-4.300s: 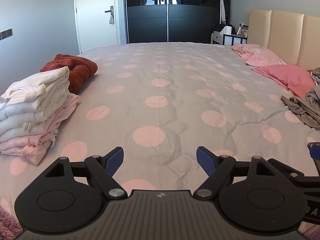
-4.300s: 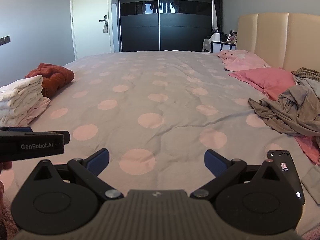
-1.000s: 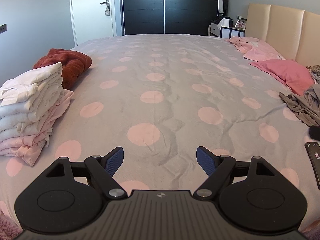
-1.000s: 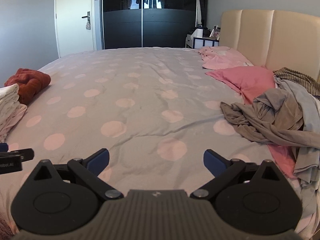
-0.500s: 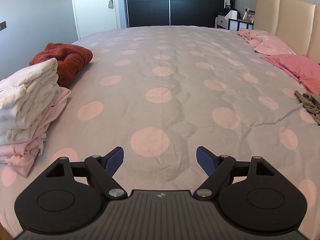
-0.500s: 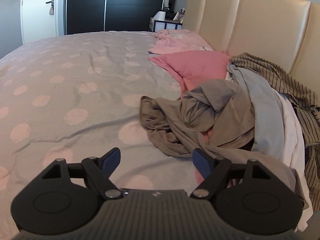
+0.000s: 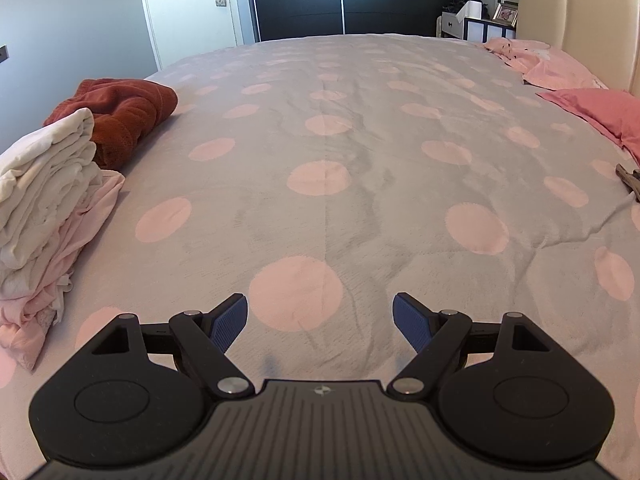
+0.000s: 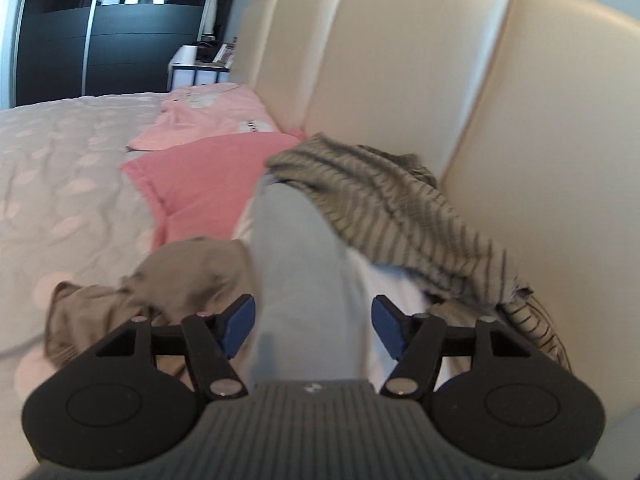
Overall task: Fold clothes
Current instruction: 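Reach the right tool into the clothes pile and grasp the taupe shirt, then pull the taupe shirt out of the pile with the right tool and drop it on the bed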
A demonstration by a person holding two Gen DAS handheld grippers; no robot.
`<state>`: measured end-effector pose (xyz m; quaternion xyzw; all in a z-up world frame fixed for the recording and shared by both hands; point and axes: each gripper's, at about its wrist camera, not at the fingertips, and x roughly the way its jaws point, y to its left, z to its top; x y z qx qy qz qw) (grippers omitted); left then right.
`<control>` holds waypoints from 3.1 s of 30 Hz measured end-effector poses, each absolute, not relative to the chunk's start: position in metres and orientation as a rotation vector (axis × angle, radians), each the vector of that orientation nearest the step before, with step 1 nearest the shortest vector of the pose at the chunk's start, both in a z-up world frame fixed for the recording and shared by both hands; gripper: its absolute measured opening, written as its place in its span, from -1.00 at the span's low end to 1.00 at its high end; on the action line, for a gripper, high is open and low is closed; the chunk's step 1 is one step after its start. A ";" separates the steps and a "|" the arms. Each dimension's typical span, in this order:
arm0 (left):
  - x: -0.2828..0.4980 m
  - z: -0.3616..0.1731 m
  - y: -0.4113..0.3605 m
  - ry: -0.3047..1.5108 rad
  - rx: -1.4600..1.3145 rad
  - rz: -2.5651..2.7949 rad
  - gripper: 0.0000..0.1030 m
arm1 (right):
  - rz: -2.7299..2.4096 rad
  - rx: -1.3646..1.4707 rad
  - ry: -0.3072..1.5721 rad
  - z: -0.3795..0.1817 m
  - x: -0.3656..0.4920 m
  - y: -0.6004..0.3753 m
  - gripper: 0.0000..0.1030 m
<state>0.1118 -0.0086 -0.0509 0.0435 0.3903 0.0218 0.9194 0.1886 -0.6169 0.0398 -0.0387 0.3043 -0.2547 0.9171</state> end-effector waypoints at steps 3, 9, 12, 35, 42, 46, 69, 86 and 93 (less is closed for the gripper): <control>0.117 -0.055 -0.013 0.814 0.098 0.040 0.55 | -0.530 -0.033 0.658 0.040 0.197 -0.641 0.28; 0.121 -0.062 -0.019 0.838 0.123 0.037 0.55 | -0.535 -0.052 0.684 0.023 0.211 -0.645 -0.19; 0.118 -0.061 -0.019 0.834 0.124 0.034 0.55 | -0.556 -0.077 0.676 0.024 0.211 -0.641 -0.52; 0.104 -0.047 -0.010 0.821 0.088 0.034 0.55 | -0.124 -0.121 0.861 -0.067 0.245 -0.509 -0.83; 0.091 -0.030 -0.010 0.776 0.060 0.005 0.55 | -0.034 -0.151 0.763 0.006 0.228 -0.471 -0.86; 0.077 -0.010 -0.005 0.720 0.033 -0.017 0.55 | 0.066 -0.187 0.674 0.071 0.208 -0.427 -0.86; -0.003 0.064 0.122 0.529 -0.184 0.140 0.55 | 0.685 -0.069 0.013 0.368 0.037 -0.187 -0.86; 0.005 0.030 0.109 0.636 -0.072 0.122 0.55 | 0.335 -0.074 0.619 0.122 0.090 -0.293 -0.85; 0.017 0.006 0.068 0.682 0.038 -0.025 0.51 | 0.148 -0.032 0.767 0.032 0.114 -0.356 -0.84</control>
